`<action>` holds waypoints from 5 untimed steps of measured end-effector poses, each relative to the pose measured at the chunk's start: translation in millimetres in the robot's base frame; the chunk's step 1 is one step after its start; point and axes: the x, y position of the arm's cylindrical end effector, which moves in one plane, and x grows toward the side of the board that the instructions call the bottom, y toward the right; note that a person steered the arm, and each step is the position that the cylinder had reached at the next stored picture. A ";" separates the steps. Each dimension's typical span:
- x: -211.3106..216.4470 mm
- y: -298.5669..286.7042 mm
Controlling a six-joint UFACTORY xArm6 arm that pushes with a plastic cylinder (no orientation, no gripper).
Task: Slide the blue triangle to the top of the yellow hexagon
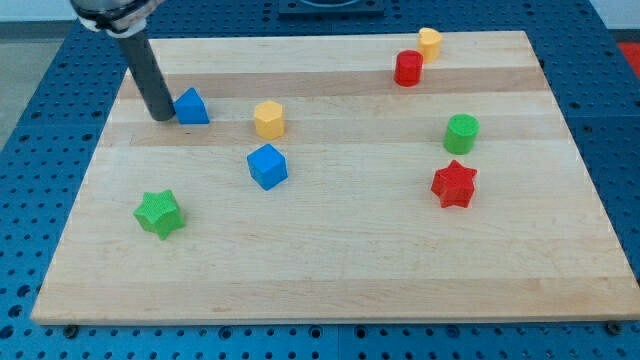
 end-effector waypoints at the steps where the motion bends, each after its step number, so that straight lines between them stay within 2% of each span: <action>1: 0.0 38.3; 2: 0.0 38.8; 5: 1.0 124.2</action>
